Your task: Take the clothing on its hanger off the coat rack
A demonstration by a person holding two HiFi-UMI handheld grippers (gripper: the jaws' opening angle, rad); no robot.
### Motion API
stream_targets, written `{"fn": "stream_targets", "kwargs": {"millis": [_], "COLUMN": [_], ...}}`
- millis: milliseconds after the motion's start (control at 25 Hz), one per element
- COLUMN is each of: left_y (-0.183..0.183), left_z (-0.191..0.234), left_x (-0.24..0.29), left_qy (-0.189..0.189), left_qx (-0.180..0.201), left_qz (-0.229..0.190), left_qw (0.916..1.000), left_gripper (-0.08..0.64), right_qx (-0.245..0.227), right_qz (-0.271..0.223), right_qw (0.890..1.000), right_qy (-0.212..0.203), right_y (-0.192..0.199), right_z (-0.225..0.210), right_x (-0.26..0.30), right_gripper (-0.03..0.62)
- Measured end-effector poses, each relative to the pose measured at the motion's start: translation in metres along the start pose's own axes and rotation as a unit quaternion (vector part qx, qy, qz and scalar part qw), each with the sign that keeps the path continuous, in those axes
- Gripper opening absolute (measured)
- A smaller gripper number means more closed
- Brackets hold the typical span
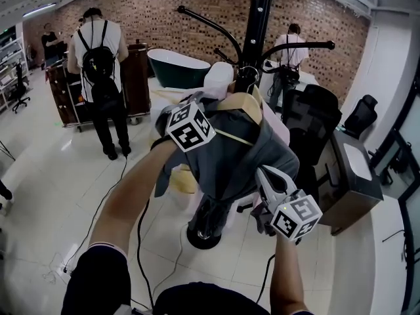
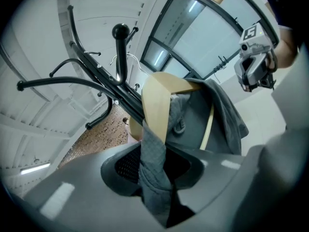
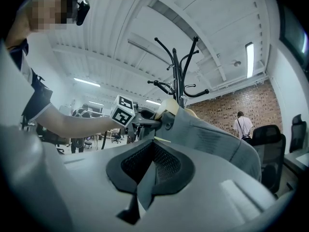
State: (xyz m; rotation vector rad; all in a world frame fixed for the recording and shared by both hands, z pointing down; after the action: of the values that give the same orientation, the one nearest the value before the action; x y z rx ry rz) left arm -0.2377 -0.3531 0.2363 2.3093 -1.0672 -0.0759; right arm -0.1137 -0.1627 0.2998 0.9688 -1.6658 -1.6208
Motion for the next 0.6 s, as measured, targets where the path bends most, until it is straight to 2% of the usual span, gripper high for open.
{"fn": "stream_targets", "kwargs": {"millis": [240,600], "left_y": [-0.027,-0.067], "left_z": [-0.011,-0.057], "left_x": [0.001,0.007], "left_qy": [0.006,0.03], "left_qx": [0.006,-0.014], "left_qz": [0.001,-0.01], "left_qw": [1.0,0.9994], "left_gripper": [0.117,0.117], "right_qx": [0.001,0.012], "right_qz": [-0.012,-0.018], "right_qw": [1.0,0.999], "right_qy": [0.01,0.023], "right_y": [-0.01,-0.01], "right_z": [-0.005,-0.025], "right_x": [-0.02,-0.063], "right_gripper": [0.0,0.0]}}
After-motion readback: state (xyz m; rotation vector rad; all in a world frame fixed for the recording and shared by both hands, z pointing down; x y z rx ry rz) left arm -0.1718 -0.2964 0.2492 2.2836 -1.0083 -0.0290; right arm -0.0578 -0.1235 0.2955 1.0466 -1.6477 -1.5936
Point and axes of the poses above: the fingertips, and each gripper's own axes: x forward along the fingers, z to its left, y out of its underside, the point moved 4 cm from there along -x, backward along the fingers, and after that the axes turned 7 degrees about x, right-handed, at the moved point
